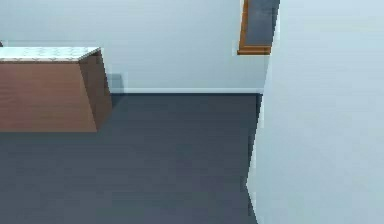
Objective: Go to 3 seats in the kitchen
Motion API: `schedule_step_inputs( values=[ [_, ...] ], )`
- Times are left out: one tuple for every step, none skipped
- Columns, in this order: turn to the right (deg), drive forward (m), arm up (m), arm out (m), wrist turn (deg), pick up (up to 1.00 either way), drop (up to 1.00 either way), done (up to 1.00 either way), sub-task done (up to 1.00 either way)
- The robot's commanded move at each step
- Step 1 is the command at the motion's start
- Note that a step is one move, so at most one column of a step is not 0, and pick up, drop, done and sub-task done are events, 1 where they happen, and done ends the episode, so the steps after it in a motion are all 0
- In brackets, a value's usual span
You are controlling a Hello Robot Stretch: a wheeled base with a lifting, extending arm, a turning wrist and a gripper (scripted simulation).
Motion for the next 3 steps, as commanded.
schedule_step_inputs(
  values=[
    [0.0, 0.40, 0.00, 0.00, 0.0, 0.00, 0.00, 0.00, 0.00],
    [-45.0, 0.00, 0.00, 0.00, 0.0, 0.00, 0.00, 0.00, 0.00],
    [-39.0, 0.00, 0.00, 0.00, 0.0, 0.00, 0.00, 0.00, 0.00]
  ],
)
